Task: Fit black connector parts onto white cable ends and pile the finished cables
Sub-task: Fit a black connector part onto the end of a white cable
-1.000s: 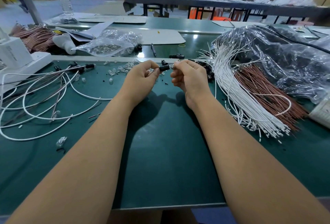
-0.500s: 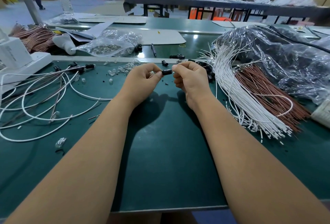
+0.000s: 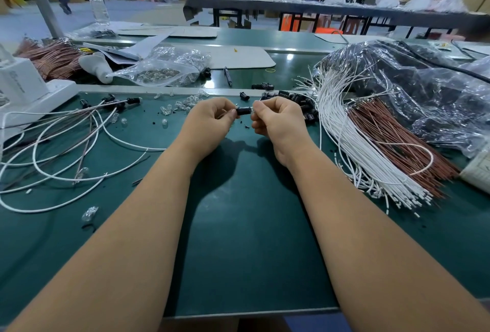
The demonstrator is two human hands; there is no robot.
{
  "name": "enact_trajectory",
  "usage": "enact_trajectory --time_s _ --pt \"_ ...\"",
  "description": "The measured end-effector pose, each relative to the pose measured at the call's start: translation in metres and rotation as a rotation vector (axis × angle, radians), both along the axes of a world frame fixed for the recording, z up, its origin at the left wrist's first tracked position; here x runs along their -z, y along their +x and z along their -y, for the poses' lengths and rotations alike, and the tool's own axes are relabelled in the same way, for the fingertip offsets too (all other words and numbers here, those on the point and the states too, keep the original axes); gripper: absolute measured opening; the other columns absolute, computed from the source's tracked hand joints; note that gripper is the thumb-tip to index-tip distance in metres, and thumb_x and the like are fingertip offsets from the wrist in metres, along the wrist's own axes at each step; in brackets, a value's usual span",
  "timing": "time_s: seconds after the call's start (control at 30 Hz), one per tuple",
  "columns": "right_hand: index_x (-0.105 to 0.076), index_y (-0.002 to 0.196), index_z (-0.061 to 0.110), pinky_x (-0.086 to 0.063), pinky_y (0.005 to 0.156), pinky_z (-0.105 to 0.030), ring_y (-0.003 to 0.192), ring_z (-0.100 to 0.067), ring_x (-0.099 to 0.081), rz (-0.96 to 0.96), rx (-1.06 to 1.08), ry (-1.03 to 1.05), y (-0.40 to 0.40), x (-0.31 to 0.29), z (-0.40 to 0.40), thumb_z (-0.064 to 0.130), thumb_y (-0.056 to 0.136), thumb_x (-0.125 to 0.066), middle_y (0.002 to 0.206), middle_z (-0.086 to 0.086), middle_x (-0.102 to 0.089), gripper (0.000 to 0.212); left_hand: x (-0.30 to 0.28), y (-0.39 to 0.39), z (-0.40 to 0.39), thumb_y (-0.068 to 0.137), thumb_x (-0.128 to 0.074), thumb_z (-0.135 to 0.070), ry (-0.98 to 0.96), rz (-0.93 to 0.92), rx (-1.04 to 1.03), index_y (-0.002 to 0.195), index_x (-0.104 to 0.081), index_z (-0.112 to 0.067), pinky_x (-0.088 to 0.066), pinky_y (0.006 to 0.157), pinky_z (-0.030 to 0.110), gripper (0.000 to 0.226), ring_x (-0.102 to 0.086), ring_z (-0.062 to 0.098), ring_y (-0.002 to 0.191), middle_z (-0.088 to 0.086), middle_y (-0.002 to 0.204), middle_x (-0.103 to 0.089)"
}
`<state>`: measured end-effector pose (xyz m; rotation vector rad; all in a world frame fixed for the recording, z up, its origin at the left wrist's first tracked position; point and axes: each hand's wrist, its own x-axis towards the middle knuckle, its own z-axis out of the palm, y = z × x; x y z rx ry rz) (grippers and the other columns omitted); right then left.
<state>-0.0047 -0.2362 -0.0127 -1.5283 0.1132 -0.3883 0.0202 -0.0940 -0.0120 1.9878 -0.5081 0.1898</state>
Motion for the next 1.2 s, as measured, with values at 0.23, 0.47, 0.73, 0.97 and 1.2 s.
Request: enact_trajectory --time_s 0.23,0.47,0.73,0.97,1.2 --pt "-0.055 0.076 0.011 -0.048 0.050 -0.017 0.044 -0.003 -0.054 -0.004 0.026 -0.067 -0.001 0.002 -0.003 0.012 0.095 -0.059 0.062 0.000 -0.059 0.019 0.001 0.000 0.003 0.093 -0.058 -0.008 0.012 0.017 -0.068 0.089 -0.073 -0.004 -0.029 0.047 0.014 0.016 -0.036 0.002 0.041 -0.004 0.054 -0.049" --pt "-0.054 0.075 0.013 -0.048 0.050 -0.019 0.043 0.000 -0.054 -0.016 0.086 -0.159 0.002 0.004 -0.005 0.014 0.095 -0.059 0.063 0.000 -0.059 0.021 0.001 -0.002 0.007 0.092 -0.059 -0.008 0.038 0.017 -0.106 0.088 -0.075 -0.004 -0.025 0.041 0.011 0.017 -0.034 0.002 0.035 -0.003 0.050 -0.045" --pt "-0.053 0.072 0.015 -0.054 0.063 -0.040 0.053 -0.014 -0.057 -0.033 0.107 -0.231 0.004 0.006 -0.008 0.016 0.093 -0.060 0.052 0.006 -0.060 0.023 0.002 -0.002 0.008 0.090 -0.059 -0.006 0.027 0.002 -0.151 0.080 -0.074 -0.001 -0.023 0.037 0.010 0.018 -0.033 0.003 0.032 -0.011 0.035 -0.038" --pt "-0.052 0.075 0.014 -0.048 0.053 -0.022 0.043 0.001 -0.054 -0.018 0.086 -0.178 0.002 0.004 -0.005 0.016 0.096 -0.057 0.064 0.002 -0.059 0.021 0.000 -0.004 0.009 0.092 -0.057 -0.011 0.019 -0.037 -0.120 0.078 -0.071 -0.008 -0.023 0.037 0.010 0.020 -0.033 0.004 0.032 -0.014 0.032 -0.039" --pt "-0.054 0.079 0.015 -0.046 0.054 -0.021 0.043 0.004 -0.052 -0.033 0.087 -0.092 0.002 0.003 -0.003 0.017 0.097 -0.055 0.068 0.003 -0.060 0.018 0.001 -0.003 0.009 0.091 -0.063 -0.031 -0.005 -0.034 -0.061 0.085 -0.068 -0.014 -0.032 0.051 0.017 0.019 -0.039 0.000 0.044 -0.008 0.056 -0.048"
